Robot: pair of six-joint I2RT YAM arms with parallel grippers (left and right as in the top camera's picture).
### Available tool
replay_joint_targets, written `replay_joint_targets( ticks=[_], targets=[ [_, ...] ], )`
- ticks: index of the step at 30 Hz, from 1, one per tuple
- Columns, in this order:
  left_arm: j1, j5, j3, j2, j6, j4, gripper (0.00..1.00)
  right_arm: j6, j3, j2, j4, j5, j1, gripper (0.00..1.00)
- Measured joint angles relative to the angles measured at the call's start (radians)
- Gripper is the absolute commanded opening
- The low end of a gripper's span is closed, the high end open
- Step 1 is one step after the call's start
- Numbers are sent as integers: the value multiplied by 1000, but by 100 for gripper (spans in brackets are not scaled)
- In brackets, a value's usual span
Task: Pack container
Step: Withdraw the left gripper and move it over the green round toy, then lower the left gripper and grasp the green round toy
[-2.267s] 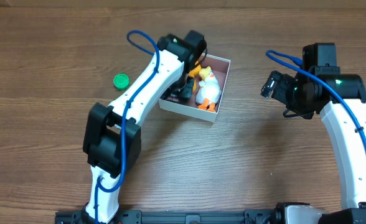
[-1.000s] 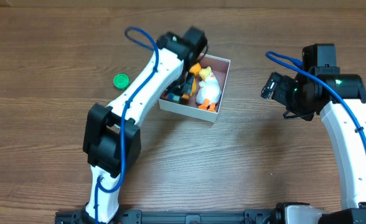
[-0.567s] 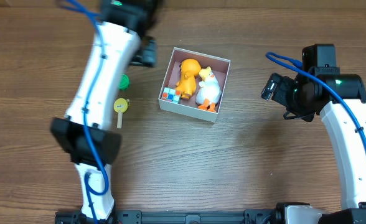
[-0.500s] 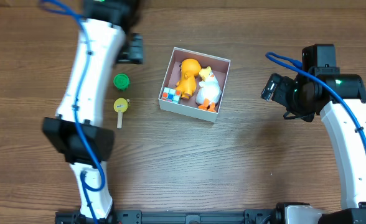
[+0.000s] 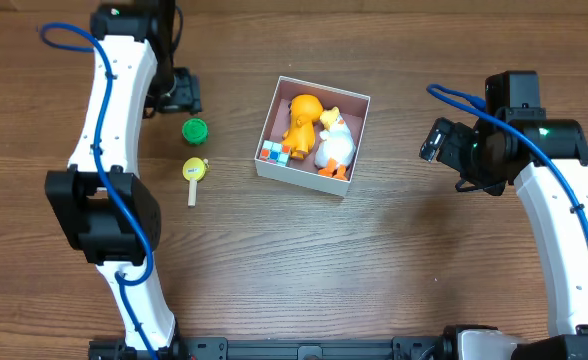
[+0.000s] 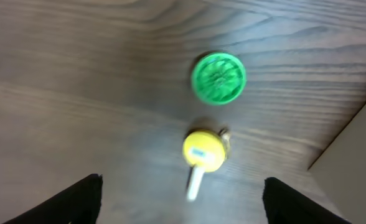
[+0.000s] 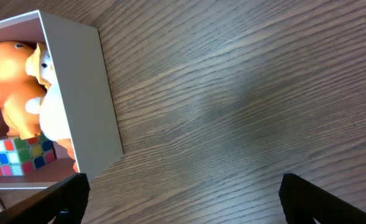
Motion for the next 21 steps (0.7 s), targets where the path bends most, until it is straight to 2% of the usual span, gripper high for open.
replay_joint_targets(
  ticks=[7,21],
  targets=[
    [0,60,-217,0,32,207,91,0,0,0,0,0,0,100],
    [0,72,-439,0,46,518,94,1,0,0,6,0,0,100]
  ],
)
